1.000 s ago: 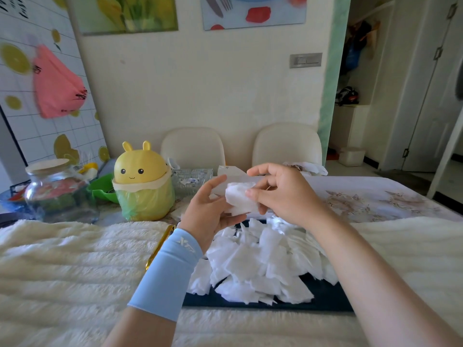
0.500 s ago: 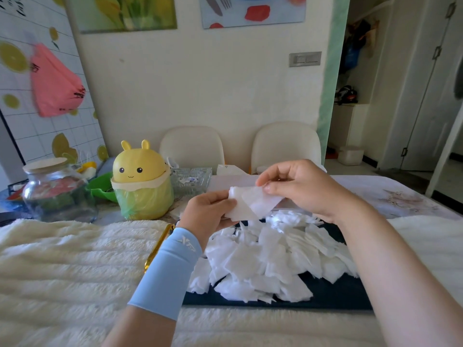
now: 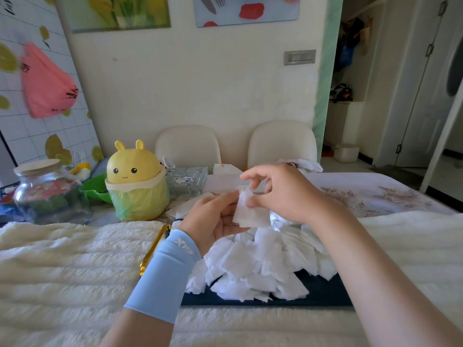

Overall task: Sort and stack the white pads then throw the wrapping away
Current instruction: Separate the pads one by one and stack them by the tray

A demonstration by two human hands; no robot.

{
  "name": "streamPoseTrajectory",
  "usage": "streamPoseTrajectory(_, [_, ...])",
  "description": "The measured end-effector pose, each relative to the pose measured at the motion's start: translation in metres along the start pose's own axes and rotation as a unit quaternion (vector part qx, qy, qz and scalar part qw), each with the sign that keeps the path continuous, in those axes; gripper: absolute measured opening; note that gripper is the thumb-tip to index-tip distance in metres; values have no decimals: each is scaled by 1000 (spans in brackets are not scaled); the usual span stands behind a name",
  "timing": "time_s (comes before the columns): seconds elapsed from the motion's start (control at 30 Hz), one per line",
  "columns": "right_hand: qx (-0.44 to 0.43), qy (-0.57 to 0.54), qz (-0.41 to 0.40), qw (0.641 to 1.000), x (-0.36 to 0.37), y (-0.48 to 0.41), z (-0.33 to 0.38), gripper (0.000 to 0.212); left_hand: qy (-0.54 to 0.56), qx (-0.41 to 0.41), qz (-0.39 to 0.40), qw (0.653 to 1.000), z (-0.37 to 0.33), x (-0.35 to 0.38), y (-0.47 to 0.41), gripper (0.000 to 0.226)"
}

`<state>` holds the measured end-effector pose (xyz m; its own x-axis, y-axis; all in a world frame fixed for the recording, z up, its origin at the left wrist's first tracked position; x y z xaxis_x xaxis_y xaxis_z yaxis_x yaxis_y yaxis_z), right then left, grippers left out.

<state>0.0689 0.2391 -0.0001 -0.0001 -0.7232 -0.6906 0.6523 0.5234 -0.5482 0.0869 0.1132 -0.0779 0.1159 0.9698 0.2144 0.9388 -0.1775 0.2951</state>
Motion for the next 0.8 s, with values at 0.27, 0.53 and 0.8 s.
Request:
streamPoseTrajectory(0.27, [97,58,0,994,-8,9,-23,25,-17,14,-52,998,-1,-22,-2,32])
streamPoseTrajectory(0.53, [168,99,256,947,39,34,-32,32,37,27,-151,987,1,-55,-7,25])
streamPoseTrajectory(0.8, [51,-170,47,983,-1,9,-4,8,18,13,-168,985,3,-51,-7,11])
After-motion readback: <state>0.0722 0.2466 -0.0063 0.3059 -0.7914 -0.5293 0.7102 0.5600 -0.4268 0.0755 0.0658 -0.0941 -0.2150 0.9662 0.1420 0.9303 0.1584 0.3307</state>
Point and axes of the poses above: each hand's wrist, its own y-axis away from the middle knuckle, its own x-axis out of the palm, z = x × y, the point moved 10 cm from there along -y, towards the middle knuckle, and after that the axes turned 15 degrees about -x, right-handed, at the moved point
